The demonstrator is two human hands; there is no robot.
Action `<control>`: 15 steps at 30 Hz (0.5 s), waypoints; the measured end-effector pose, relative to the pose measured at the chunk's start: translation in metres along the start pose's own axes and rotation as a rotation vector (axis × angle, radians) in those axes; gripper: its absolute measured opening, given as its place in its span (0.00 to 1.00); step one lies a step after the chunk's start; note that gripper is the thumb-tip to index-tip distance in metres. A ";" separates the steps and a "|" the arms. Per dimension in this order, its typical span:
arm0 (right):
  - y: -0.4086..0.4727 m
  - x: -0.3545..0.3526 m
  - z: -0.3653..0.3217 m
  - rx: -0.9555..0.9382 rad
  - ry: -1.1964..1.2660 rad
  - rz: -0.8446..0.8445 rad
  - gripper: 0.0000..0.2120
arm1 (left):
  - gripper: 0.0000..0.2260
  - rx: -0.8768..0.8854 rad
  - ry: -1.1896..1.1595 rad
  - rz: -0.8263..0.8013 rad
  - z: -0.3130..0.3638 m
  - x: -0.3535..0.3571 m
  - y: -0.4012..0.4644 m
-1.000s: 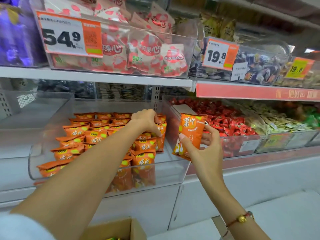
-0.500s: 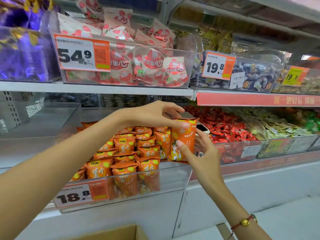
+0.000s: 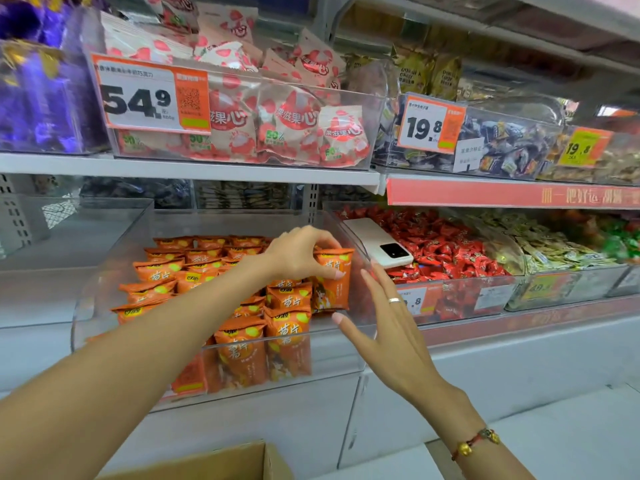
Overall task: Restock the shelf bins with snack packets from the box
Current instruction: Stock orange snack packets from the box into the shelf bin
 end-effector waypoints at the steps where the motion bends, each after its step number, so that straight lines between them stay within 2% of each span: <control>1: 0.000 0.000 -0.001 -0.004 -0.012 0.000 0.37 | 0.24 -0.026 0.036 -0.028 -0.005 0.008 0.001; 6: 0.000 0.001 0.000 -0.007 -0.043 0.000 0.35 | 0.24 -0.062 0.127 -0.130 -0.008 0.018 0.005; 11: 0.000 0.001 -0.001 -0.015 -0.039 0.004 0.34 | 0.31 -0.086 0.220 -0.221 0.001 0.013 0.006; 15: -0.001 0.000 -0.002 -0.022 -0.036 0.013 0.33 | 0.29 -0.069 0.383 -0.137 0.010 0.014 0.009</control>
Point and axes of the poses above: each hand's wrist, its own y-axis towards the middle knuckle, its own x-axis out of the palm, z = x × y, the point moved 4 cm from there along y, towards the middle knuckle, and after that the axes turned 6 degrees about x, right-handed, at the moved point
